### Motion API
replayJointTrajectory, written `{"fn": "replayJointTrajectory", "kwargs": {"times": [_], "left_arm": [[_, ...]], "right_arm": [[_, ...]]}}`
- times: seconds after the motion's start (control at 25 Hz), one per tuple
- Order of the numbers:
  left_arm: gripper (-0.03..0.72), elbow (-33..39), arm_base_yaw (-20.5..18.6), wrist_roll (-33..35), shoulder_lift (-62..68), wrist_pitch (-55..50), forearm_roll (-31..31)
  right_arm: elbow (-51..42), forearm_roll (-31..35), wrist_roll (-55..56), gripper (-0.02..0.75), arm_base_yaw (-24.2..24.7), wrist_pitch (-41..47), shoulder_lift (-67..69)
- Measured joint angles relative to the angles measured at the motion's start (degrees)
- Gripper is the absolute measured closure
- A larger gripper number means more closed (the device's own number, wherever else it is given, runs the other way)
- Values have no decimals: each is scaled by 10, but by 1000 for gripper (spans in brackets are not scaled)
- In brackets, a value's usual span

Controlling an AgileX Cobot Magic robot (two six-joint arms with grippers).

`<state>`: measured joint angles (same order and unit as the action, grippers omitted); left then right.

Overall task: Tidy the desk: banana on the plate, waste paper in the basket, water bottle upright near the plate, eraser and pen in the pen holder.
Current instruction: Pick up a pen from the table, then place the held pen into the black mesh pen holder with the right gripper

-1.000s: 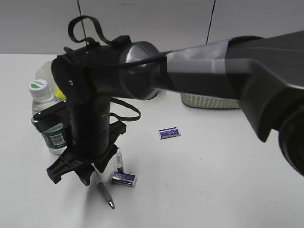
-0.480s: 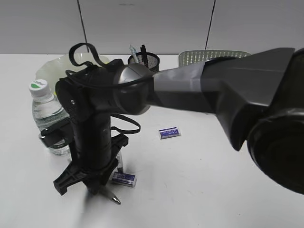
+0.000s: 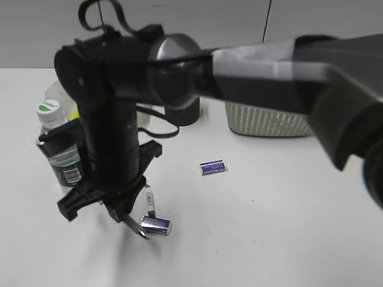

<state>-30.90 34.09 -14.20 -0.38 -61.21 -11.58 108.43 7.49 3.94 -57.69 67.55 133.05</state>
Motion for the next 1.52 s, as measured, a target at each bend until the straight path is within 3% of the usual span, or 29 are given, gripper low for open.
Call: {"fn": "replayJointTrajectory", "kwargs": {"times": [0.16,0.32,0.48,0.8,1.08,1.28,1.52], "left_arm": [[381,0,0,0,0,0,0],[381,0,0,0,0,0,0],[381,0,0,0,0,0,0],[381,0,0,0,0,0,0],[381,0,0,0,0,0,0],[381,0,0,0,0,0,0],[381,0,0,0,0,0,0]], "right_arm": [[1,-31,1,638,0,15,-77],[2,-122,36,638,6,16,-163],[5,-196,78,638,51,-30,-208],[-31,-203,91,638,173,-314,-199],[-117,-200,98,638,223,-584,-146],[-126,-200,99,638,225,-658,-83],[-127,-204,100,638,229,-683,-35]]}}
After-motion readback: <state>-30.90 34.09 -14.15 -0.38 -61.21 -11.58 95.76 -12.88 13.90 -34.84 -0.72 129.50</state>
